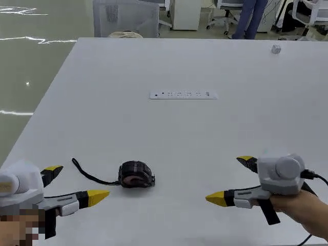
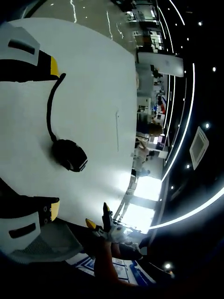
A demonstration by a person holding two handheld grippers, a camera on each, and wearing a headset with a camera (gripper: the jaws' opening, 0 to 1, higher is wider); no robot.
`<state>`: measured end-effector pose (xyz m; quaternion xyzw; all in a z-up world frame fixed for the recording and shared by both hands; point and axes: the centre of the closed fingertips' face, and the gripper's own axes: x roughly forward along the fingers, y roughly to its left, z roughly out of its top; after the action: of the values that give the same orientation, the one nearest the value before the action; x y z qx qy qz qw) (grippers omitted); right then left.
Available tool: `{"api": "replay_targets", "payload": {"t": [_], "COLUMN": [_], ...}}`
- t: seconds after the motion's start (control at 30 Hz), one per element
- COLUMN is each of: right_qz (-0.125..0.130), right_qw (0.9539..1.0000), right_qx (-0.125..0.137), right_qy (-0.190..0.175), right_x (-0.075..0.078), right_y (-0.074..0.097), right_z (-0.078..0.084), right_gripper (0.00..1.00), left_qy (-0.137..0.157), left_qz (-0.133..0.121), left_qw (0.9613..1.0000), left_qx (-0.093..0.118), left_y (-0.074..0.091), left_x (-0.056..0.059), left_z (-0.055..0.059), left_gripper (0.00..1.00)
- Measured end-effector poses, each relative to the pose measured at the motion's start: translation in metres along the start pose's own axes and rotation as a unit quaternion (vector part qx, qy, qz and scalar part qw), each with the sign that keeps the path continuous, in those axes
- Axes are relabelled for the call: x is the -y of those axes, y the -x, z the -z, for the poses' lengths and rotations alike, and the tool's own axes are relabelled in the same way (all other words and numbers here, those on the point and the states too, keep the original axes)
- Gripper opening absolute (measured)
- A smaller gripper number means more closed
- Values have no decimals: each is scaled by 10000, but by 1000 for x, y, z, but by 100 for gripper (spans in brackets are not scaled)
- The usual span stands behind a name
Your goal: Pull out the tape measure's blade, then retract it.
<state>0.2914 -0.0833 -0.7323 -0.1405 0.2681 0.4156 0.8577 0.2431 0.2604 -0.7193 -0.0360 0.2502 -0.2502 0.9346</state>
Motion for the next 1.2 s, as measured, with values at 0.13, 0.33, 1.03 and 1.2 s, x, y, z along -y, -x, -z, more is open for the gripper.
{"api": "replay_targets", "payload": {"t": [0.13,0.33,1.03,1.2], "right_qz": [187,683,1012,1007], "right_qw": [9997,9940,9898,9895], "right_qx": [-17,-47,-287,-282], "right_qy": [-146,-849,-957,-1002], "right_x": [8,29,37,36], "right_y": [26,65,96,98], "right_z": [14,52,84,89], "right_gripper": [100,100,100,100], "left_qy": [-128,-73,72,98], "left_qz": [75,19,-314,-273], "left_qw": [9999,9998,9995,9996], "left_qx": [-75,192,11,21], "left_y": [11,24,41,43], "left_x": [0,-18,-40,-36], "left_z": [2,-3,17,20], "left_gripper": [100,100,100,100]}}
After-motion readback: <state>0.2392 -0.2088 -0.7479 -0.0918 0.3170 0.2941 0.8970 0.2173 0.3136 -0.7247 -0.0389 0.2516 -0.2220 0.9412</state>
